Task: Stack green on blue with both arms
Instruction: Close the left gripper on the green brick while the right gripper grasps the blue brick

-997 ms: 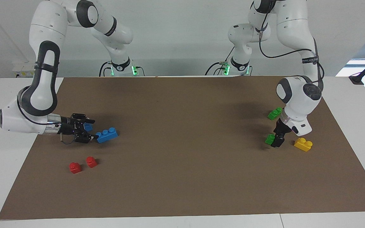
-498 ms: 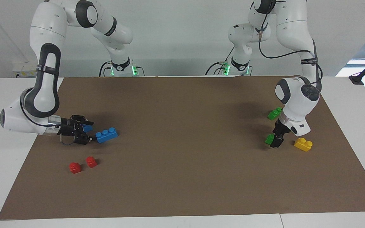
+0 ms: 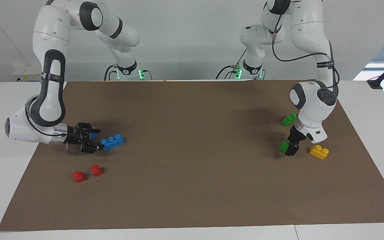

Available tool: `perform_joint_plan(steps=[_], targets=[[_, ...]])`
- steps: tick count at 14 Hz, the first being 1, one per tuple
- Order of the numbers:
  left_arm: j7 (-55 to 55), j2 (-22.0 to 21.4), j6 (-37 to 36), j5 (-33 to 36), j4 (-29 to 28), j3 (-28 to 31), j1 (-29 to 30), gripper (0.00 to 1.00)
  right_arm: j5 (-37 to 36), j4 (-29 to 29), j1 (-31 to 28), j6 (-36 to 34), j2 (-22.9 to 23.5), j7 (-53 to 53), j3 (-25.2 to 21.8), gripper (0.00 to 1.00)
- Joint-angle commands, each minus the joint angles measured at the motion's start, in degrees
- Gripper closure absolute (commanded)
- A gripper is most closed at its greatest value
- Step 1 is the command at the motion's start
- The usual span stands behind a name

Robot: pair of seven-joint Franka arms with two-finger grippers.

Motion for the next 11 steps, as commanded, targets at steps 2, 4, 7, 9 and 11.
perform_joint_plan(steps=[2, 4, 7, 9, 11], targets=[[-0.1, 0.28, 1.47, -0.86, -0.54, -0.02, 0.51, 0.1, 1.46, -2.18, 0.45, 3.03, -0.24, -1.38, 0.23, 0.01], [-0.19, 0.28, 1.65, -0.86, -0.63, -0.02, 0.51, 0.3, 1.55, -2.36, 0.45, 3.12, -0.24, -1.38, 0.23, 0.01], [-0.19, 0.28, 1.73, -0.86, -0.63, -0.02, 0.6, 0.65, 1.55, -2.36, 0.45, 3.21, -0.24, -1.47, 0.23, 0.02], [-0.01, 0.37, 1.65, -0.86, -0.46, -0.02, 0.6, 1.0, 1.64, -2.45, 0.45, 4.26, -0.24, -1.47, 0.23, 0.05], [0.08, 0.46, 1.65, -0.86, -0.02, -0.02, 0.51, 1.0, 1.99, -2.54, 0.45, 4.53, -0.24, -1.38, 0.23, 0.12]])
